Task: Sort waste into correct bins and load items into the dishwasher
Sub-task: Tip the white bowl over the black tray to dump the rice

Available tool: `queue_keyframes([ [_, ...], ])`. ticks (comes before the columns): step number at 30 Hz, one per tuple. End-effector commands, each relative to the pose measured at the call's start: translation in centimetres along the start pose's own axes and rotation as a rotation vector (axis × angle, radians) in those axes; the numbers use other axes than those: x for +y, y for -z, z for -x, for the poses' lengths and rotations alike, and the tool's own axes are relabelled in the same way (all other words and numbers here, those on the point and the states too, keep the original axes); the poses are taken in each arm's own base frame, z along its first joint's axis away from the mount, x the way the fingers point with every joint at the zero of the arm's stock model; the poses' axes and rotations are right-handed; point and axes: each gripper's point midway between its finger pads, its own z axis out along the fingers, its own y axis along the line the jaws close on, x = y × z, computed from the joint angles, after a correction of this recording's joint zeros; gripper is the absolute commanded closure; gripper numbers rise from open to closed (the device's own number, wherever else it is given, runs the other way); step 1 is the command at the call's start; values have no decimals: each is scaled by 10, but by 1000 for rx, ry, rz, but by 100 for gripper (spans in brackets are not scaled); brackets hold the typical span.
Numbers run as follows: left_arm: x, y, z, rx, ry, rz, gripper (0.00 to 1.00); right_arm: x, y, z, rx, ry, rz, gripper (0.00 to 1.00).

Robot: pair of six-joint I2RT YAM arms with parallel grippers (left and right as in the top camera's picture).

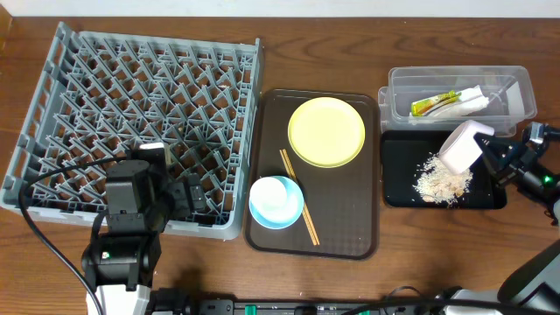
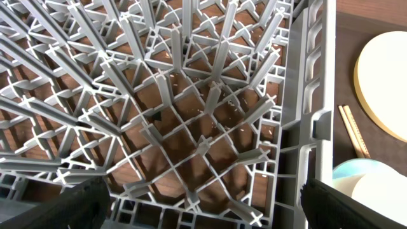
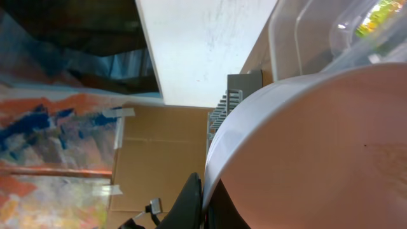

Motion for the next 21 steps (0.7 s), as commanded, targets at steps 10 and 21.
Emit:
queue_keyframes([
  [10, -2, 5, 8, -21, -10, -3, 1, -22, -48, -38, 154, 126, -205, 99],
  [21, -1, 5, 5, -10, -9, -2, 1, -20, -53, -33, 148, 129, -201, 99],
])
